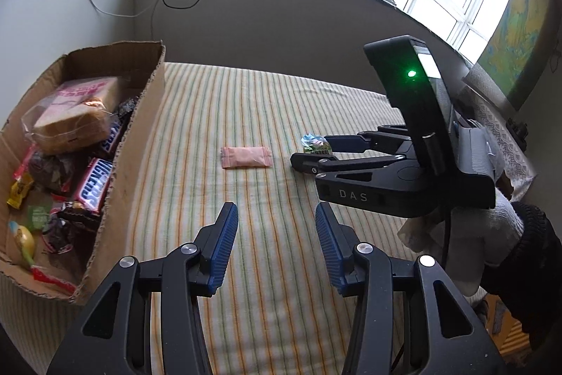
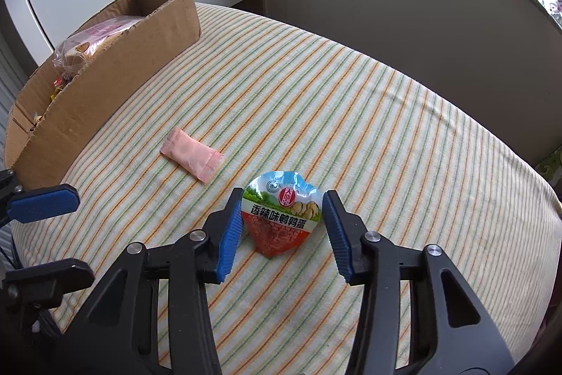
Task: Organize snacks
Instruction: 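Move the left tool to the pink candy while the right tool approaches the heart-shaped packet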
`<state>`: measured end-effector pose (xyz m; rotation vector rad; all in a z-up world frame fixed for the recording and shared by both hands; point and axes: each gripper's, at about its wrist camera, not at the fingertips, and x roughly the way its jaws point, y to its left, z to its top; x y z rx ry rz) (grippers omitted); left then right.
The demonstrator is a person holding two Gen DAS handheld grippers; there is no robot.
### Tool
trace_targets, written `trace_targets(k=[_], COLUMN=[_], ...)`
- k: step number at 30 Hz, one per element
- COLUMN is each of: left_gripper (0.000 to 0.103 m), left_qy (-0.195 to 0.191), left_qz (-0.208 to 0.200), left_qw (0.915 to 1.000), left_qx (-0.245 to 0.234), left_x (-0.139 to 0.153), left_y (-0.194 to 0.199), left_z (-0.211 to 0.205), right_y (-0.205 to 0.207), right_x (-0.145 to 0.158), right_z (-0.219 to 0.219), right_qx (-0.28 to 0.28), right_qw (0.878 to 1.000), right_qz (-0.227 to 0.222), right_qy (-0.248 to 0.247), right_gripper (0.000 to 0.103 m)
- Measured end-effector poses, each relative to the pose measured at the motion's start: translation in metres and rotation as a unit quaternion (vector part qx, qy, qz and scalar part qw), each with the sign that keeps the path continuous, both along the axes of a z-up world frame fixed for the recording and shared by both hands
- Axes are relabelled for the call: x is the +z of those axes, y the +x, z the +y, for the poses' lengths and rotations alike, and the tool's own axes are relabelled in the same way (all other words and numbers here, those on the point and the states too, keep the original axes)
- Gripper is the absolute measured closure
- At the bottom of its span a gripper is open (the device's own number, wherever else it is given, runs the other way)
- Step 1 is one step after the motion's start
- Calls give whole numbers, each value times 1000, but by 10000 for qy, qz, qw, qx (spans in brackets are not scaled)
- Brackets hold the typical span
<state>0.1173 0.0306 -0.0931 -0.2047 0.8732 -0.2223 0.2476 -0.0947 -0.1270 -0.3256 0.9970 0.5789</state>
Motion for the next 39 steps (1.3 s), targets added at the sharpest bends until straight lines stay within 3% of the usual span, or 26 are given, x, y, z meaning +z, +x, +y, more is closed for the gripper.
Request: trace_targets(k=[11, 25, 29, 31, 36, 39], left_gripper=[58, 58, 57, 57, 57, 57], left_qy=[-160, 401, 26, 15, 402, 255], left_qz=[368, 294, 397, 403, 371, 371], left_qw=[9980, 9978, 9975, 9974, 9974, 9973], left_qx=[496, 444, 590, 602, 474, 583], left_x=[-34, -34, -33, -34, -34, -30], left_y=[57, 98, 104, 107, 111, 112], left_z=[0, -29, -19, -18, -31, -26], right_y=[4, 7, 9, 11, 13, 12], right_x=[1, 4, 5, 5, 6, 8], right_z=[-30, -42, -40, -40, -44, -47], right_qx=[-132, 8, 28, 14, -32, -14], right_qw=[9999, 9995, 9995, 9993, 9991, 9991], right_qz=[9, -47, -169, -144, -182, -217], right_qy=[109, 298, 272, 337, 373, 373], right_gripper=[56, 56, 41, 41, 42, 42])
